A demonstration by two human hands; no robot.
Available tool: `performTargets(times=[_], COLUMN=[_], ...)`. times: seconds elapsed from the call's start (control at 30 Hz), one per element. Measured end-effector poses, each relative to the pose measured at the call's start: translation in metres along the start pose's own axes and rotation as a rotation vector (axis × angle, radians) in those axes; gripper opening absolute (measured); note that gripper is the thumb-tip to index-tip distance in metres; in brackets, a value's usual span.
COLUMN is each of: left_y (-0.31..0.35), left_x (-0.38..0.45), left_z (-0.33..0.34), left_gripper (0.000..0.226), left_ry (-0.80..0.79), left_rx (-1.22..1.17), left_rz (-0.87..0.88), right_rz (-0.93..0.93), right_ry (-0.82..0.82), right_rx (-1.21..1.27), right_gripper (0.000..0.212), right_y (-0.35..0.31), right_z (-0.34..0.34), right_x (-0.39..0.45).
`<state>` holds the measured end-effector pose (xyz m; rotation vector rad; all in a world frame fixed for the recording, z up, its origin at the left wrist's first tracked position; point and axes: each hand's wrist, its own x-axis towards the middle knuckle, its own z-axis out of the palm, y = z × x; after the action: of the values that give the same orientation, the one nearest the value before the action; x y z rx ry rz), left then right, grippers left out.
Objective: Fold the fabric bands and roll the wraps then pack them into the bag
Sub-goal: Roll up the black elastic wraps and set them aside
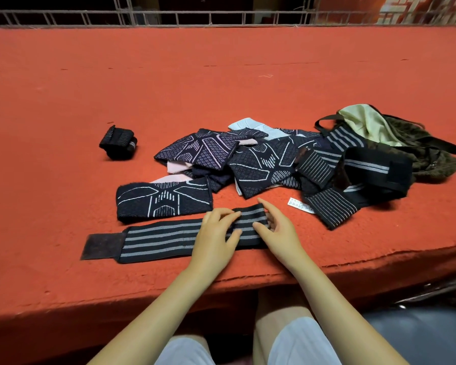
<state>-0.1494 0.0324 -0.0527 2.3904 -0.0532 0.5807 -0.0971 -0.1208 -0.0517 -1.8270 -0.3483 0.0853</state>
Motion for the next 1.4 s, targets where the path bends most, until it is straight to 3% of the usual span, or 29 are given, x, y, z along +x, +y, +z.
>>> performTargets(times=[0.2, 0.37, 0.47, 0.57, 0.7, 0.8, 0.97, 1.03, 1.2, 1.4], left_y=[0.018, 0.026, 0.022, 0.026, 0.021, 0.013, 0.003, -0.007, -0.013, -0.014], left_x=[0.005, 0.009, 0.011, 0.013, 0.014, 0.020, 0.023, 0.015, 0.000, -0.001], left_z=[0.016, 0.024, 0.024, 0.015, 0.006, -0.007, -0.017, -0.018, -0.016, -0.016], left_gripper=[0.036, 0.031, 0.028, 0.016, 0.025, 0.027, 0.052, 0.052, 0.050, 0.047], left_ry=[-0.060, -0.054, -0.044, 0.013, -0.006, -0.084, -0.163, -0.145, -0.006, 0.032], left_rx=[-0.108, -0.233, -0.322, -0.517, -0.777, -0.614, 0.033, 0.180, 0.051, 0.000], left_rz=[-0.001, -0.030, -0.095, -0.281, -0.444, -0.449, -0.261, -0.208, -0.210, -0.233], right_rz=[0.036, 0.042, 0.016, -0.026, -0.161, -0.215, -0.252, -0.207, 0.028, 0.115], right_ry=[0.188, 0.256, 0.211, 0.066, -0.092, -0.149, -0.136, -0.122, -0.134, -0.196], right_rx=[0.327, 0.402, 0.355, 0.261, 0.025, -0.065, -0.152, -0.137, -0.140, -0.142], right_gripper=[0.048, 0.038, 0.019, 0.037, 0.034, 0.040, 0.040, 0.041, 0.039, 0.039], right_y=[-0.004, -0.006, -0.007, -0.008, -0.006, -0.006, -0.002, -0.002, -0.009, -0.014], right_z=[-0.006, -0.008, -0.006, -0.006, -0.005, -0.002, 0.000, 0.001, 0.005, 0.010], right_x=[-0.005, -0.007, -0.007, -0.005, -0.006, -0.006, -0.004, -0.005, 0.003, 0.013])
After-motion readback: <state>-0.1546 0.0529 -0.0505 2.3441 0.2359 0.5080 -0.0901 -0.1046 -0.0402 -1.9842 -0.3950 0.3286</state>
